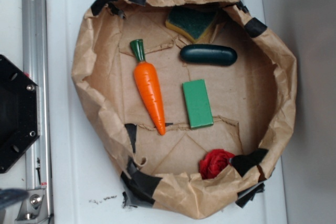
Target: Grab the carrot.
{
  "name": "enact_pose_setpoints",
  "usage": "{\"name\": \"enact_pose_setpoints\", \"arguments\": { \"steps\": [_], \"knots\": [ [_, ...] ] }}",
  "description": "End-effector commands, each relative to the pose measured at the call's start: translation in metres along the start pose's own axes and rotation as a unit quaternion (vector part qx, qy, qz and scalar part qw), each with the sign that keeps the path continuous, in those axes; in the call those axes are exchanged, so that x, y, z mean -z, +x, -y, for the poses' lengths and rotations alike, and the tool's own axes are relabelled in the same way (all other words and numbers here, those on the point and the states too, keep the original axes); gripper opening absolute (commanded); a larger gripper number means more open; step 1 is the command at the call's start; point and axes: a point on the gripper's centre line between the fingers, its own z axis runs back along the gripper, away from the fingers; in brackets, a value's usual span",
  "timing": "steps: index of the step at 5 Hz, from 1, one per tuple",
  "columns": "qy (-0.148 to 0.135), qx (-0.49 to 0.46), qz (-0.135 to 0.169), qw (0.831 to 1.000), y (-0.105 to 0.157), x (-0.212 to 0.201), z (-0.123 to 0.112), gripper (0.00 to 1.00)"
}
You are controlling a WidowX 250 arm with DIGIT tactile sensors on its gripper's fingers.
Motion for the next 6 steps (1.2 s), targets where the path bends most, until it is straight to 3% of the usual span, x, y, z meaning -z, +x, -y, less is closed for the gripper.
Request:
{"name": "enact_pose_setpoints", "arguments": {
  "steps": [1,2,3,4,6],
  "knots": [
    [0.000,0.000,0.000,1.000,0.000,0.000,0.000,1.00],
    [0.011,0.051,0.056,0.997,0.049,0.021,-0.015,1.00],
    [0.066,0.017,0.036,0.997,0.083,0.060,-0.035,1.00],
    [0.092,-0.085,0.023,0.992,0.090,0.091,-0.059,1.00],
    [0.092,-0.085,0.023,0.992,0.090,0.091,-0.059,1.00]
  ]
}}
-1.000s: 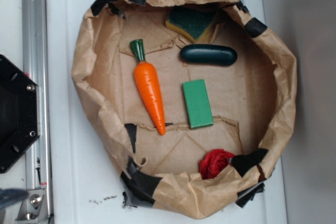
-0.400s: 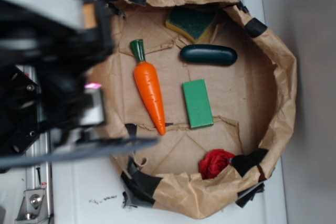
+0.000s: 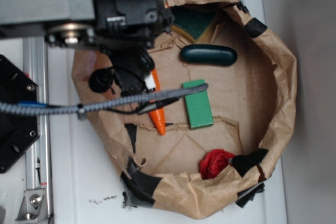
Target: Grab the carrot.
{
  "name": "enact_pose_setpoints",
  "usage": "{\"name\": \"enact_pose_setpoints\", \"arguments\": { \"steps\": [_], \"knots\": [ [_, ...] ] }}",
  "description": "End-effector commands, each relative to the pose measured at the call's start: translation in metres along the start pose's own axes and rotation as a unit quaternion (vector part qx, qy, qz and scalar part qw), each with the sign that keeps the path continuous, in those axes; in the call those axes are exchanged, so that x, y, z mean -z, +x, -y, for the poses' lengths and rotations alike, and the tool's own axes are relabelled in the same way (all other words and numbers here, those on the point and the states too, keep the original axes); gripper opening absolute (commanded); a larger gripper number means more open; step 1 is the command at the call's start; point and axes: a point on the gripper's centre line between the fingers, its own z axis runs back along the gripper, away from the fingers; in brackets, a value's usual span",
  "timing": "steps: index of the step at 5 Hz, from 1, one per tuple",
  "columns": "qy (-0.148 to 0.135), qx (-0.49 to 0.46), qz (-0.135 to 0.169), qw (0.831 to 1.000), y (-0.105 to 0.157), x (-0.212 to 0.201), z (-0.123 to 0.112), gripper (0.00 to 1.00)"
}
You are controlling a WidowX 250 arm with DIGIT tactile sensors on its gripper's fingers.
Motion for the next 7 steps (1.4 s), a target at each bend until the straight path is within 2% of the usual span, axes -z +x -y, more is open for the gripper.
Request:
{"name": "enact_pose_setpoints", "arguments": {
  "steps": [1,2,4,5,6,7],
  "knots": [
    [0.001,-0.011,0.012,1.000,0.002,-0.004,-0.011,1.00],
    [-0.033,0.069,0.030,0.997,0.036,0.047,-0.004,1.00],
    [-0.078,0.160,0.003,0.984,0.024,0.071,0.012,1.00],
    [-0.093,0.222,-0.009,0.971,0.007,0.073,0.009,1.00],
    [-0.060,0.258,0.003,0.964,-0.008,0.084,0.018,1.00],
    [-0.027,0.279,0.012,0.960,-0.011,0.109,0.025,1.00]
  ]
}}
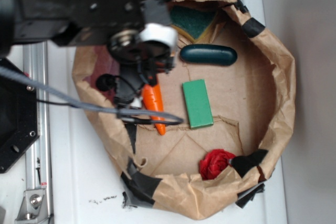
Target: Grab the carrot.
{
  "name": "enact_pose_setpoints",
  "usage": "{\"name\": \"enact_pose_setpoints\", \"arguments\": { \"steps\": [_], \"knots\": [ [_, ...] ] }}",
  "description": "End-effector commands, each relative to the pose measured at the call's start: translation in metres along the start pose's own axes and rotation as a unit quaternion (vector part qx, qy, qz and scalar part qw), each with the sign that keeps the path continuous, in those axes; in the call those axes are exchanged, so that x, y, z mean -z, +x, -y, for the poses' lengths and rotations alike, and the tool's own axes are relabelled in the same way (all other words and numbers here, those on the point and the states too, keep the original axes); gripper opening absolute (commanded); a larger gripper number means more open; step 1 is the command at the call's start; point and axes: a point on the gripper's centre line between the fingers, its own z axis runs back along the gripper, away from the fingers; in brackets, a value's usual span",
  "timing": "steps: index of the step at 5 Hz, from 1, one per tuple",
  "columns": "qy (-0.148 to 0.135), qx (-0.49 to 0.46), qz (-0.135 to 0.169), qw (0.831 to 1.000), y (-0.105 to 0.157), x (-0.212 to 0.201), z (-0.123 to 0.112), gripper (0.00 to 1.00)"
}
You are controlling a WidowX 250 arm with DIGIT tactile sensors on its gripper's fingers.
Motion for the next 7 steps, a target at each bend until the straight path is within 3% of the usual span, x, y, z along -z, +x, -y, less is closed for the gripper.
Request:
{"name": "enact_pose_setpoints", "arguments": {
  "steps": [1,2,3,4,5,6,7],
  "knots": [
    [0.010,0.094,0.031,0.995,0.005,0.038,0.017,1.00],
    [0.031,0.093,0.036,0.995,0.007,0.049,0.022,0.79],
    [0.031,0.057,0.049,0.997,0.016,0.037,0.012,0.00],
    [0.032,0.012,0.057,0.998,0.032,0.023,-0.001,0.00],
    [0.025,-0.046,0.092,0.994,0.057,-0.016,-0.018,0.00],
    [0.005,-0.066,0.117,0.991,0.065,-0.056,-0.025,0.00],
    [-0.019,-0.100,0.078,0.992,0.056,-0.066,-0.025,0.00]
  ]
}}
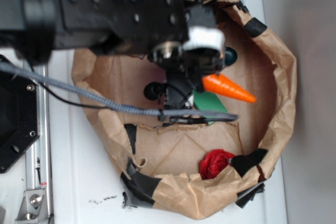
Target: Grab the carrot.
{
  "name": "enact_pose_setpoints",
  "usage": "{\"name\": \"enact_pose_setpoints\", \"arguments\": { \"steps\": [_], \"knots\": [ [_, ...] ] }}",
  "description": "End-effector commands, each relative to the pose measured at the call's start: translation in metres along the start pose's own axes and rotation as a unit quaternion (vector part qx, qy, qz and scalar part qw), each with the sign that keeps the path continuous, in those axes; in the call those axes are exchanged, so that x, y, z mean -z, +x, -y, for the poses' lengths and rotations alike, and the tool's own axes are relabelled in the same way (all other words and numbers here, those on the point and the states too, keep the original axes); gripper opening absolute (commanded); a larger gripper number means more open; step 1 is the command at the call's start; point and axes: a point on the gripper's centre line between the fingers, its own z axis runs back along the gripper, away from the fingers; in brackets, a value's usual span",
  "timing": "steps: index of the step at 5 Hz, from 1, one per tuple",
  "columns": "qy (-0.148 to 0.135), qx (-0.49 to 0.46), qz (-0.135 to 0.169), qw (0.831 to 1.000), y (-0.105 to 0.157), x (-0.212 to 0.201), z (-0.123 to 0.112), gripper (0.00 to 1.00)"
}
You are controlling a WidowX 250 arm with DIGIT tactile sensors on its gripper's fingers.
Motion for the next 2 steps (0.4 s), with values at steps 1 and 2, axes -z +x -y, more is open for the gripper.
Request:
{"name": "enact_pose_setpoints", "arguments": {
  "steps": [1,2],
  "knots": [
    [0.015,-0.097,-0.013,0.995,-0.023,-0.036,-0.009,0.00],
    [0.031,-0.098,-0.009,0.995,-0.049,-0.041,0.001,0.00]
  ]
}}
